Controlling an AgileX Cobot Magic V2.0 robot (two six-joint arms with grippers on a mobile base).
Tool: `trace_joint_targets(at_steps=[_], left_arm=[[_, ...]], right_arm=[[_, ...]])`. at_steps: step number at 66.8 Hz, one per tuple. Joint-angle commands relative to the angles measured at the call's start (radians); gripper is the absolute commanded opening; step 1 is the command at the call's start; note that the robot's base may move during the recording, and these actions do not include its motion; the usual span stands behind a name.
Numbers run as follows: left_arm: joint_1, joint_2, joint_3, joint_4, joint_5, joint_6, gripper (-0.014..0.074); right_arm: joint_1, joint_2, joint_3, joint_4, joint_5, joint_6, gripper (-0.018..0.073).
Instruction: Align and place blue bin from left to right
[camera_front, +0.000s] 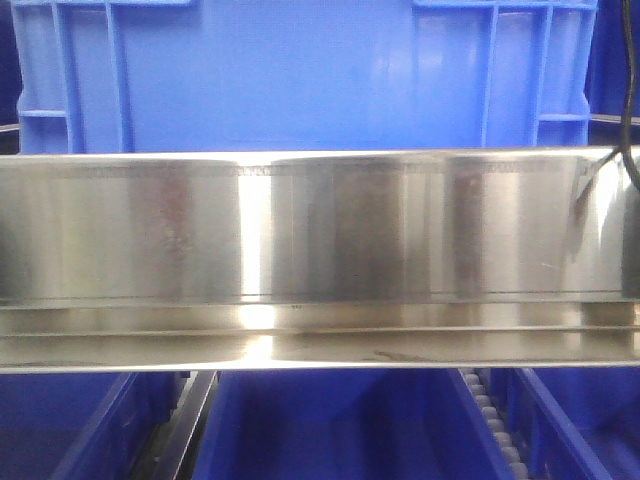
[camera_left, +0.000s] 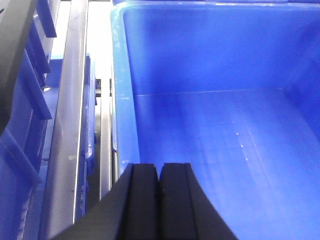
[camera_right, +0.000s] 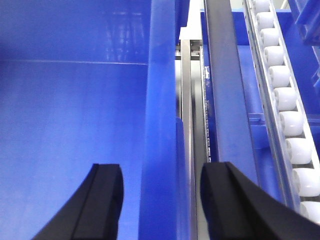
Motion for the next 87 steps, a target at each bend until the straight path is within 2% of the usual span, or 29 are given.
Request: trace_joint_targets(at_steps=[1, 60, 66, 77, 79, 86, 87], left_arm=[[-0.006, -0.009, -0.009, -0.003, -0.007, -0.009, -0.0111], [-0.006, -0.009, -0.009, -0.003, -0.007, -0.009, -0.0111], [-0.006, -0.009, -0.009, -0.003, -0.007, -0.009, -0.0111], [-0.006, -0.009, -0.009, -0.009, -0.002, -0.009, -0.0094], [-0.006, -0.009, -0.009, -0.009, -0.002, -0.009, -0.0063], [-0.006, -0.005, -0.009, -0.009, -0.007, -0.009, 0.0092], [-0.006, -0.005, -0.009, -0.009, -0.007, -0.009, 0.0135]], right_arm=[[-0.001, -0.007, -0.01, -0.004, -0.015, -0.006, 0.0254], [-0.001, 0.003, -0.01, -0.004, -0.001, -0.01, 0.0252], [-0.001, 0.003, -0.01, -0.004, 0.001, -0.01, 0.0187], [-0.001, 0.007, -0.01, -0.004, 0.008, -0.022, -0.0057], [-0.001, 0.008, -0.01, -0.004, 0.008, -0.022, -0.0092], [-0.001, 0.013, -0.01, -0.004, 0.008, -0.024, -0.0075], [-0.001, 0.015, -0.01, -0.004, 0.008, -0.024, -0.0075]])
